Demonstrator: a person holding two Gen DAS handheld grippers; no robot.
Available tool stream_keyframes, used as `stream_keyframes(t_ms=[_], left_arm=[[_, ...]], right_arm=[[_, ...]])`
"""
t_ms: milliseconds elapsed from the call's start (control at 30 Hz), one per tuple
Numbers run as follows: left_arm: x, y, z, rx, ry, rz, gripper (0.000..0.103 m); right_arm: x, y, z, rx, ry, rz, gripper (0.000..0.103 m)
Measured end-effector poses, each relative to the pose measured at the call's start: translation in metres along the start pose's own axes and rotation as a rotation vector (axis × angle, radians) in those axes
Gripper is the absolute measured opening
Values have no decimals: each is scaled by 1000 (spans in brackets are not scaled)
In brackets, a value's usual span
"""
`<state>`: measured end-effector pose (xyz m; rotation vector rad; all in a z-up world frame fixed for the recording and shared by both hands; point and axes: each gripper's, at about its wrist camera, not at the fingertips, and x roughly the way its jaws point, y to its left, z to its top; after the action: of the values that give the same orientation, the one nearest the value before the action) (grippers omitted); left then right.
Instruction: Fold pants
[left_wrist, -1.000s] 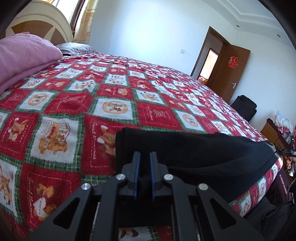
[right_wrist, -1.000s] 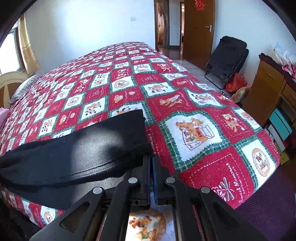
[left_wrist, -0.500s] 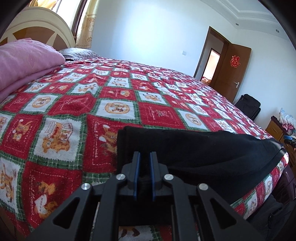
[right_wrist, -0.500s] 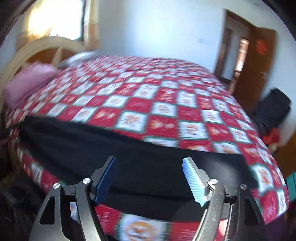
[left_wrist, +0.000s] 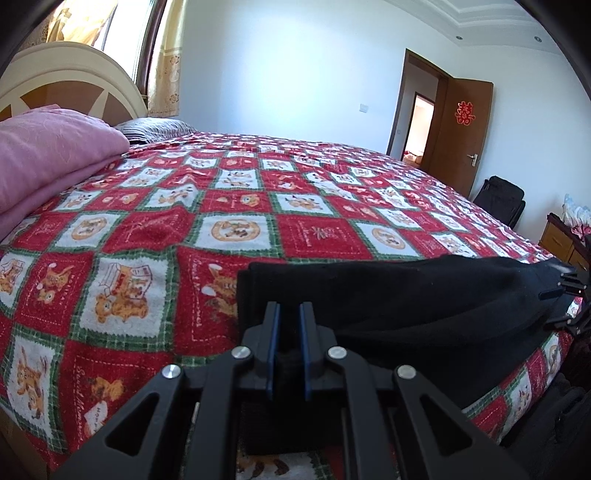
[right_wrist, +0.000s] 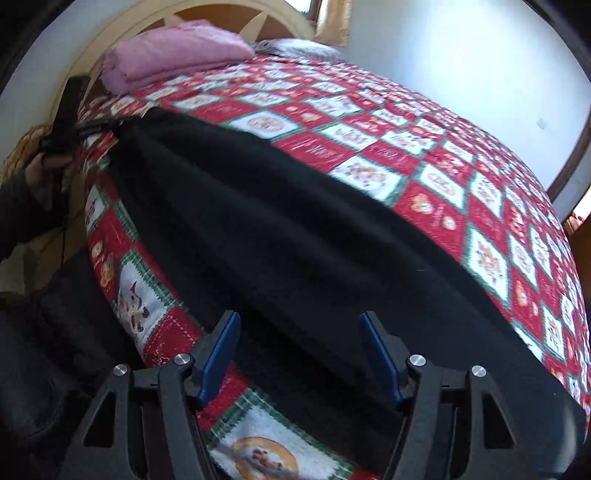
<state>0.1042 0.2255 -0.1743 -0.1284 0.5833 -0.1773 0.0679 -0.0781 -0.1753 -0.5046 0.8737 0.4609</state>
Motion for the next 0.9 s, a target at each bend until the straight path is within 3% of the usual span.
stream_keyframes(t_ms=[167, 300, 600, 667, 900], left_arm=[[3, 3, 4, -4, -3, -8, 12], [5, 3, 9, 8, 5, -11, 12], [-21, 9, 8, 27, -27, -57, 11], [-21, 12, -1, 28, -15, -28, 10], [-23, 44, -20, -89, 6, -9, 10]], right_arm=[[15, 9, -3, -76, 27, -86, 44], [14, 14, 0, -108, 11, -95, 5], [-18, 10, 4, -44, -22, 27, 3], [-9, 16, -2, -59, 2, 23, 3], [8, 27, -13, -41, 46, 39, 3]])
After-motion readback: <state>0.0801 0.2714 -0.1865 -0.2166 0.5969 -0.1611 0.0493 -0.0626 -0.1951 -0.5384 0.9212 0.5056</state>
